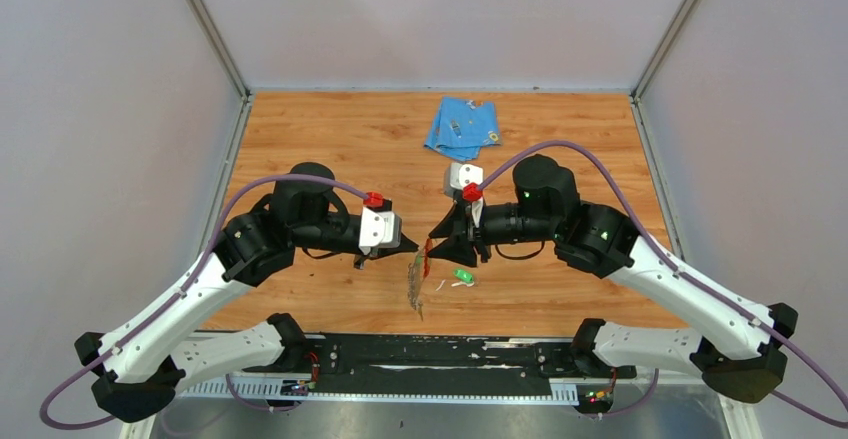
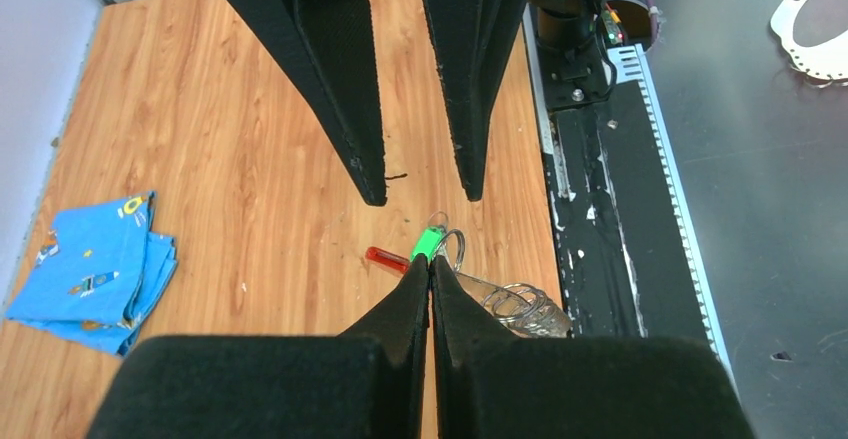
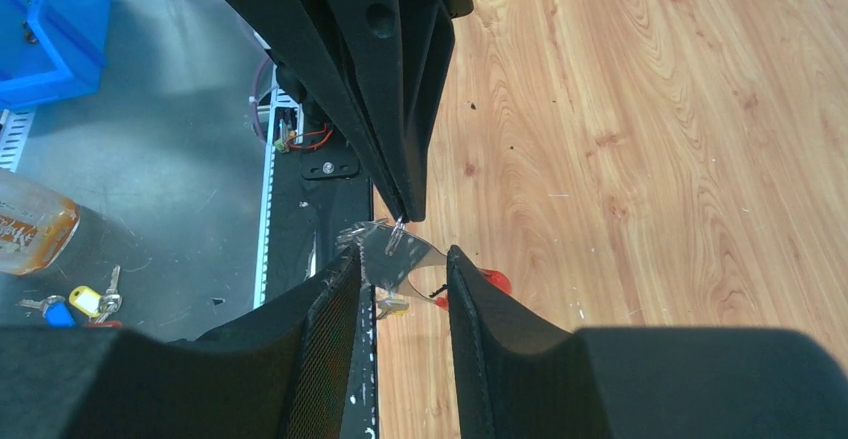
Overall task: Put the keys on the keyring
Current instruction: Adjust the keyring.
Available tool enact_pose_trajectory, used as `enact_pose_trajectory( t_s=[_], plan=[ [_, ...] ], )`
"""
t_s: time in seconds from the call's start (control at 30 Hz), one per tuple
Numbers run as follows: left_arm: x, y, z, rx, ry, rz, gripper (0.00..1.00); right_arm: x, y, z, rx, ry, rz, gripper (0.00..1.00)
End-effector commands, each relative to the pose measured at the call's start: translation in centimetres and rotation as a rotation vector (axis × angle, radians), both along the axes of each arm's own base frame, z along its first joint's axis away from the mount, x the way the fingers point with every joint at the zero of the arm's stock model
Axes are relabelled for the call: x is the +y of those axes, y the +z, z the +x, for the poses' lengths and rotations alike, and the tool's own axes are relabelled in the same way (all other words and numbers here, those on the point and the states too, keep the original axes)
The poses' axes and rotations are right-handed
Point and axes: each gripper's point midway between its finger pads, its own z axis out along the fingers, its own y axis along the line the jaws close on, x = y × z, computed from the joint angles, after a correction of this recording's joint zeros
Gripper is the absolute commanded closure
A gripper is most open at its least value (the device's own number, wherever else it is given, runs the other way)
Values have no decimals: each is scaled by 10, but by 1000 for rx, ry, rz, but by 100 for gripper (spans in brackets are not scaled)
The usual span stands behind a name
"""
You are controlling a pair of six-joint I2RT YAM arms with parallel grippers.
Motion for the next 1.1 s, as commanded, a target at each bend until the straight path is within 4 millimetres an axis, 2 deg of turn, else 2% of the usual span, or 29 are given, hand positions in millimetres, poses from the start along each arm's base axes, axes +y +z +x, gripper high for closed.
enact_pose_trajectory(
  t_s=[0.0, 0.3, 0.67, 0.8, 0.9, 0.93, 1.0, 1.07],
  plan=[
    [-1, 15, 2, -18, 15, -29, 100, 6, 7, -6, 21, 22, 20, 61],
    [-1, 21, 3, -31, 24, -46, 100, 15, -1, -4, 83, 22, -1, 65],
    [-2, 29, 0, -25, 13, -76, 100, 18, -15, 7, 97, -32, -37, 99],
    [-2, 34, -4, -19, 2, -90, 100, 14, -17, 10, 85, -59, -45, 100],
    [-2, 36, -9, -4, -18, -103, 100, 12, -10, 9, 67, -65, -1, 100],
    [-2, 35, -10, 3, -20, -102, 93, 11, -5, 9, 56, -69, 29, 100],
    [-1, 34, -12, 13, -18, -105, 66, 9, 3, 8, 54, -78, 87, 100],
    [2, 34, -14, 27, -12, -109, 51, 5, 10, 5, 40, -84, 145, 100]
  ],
)
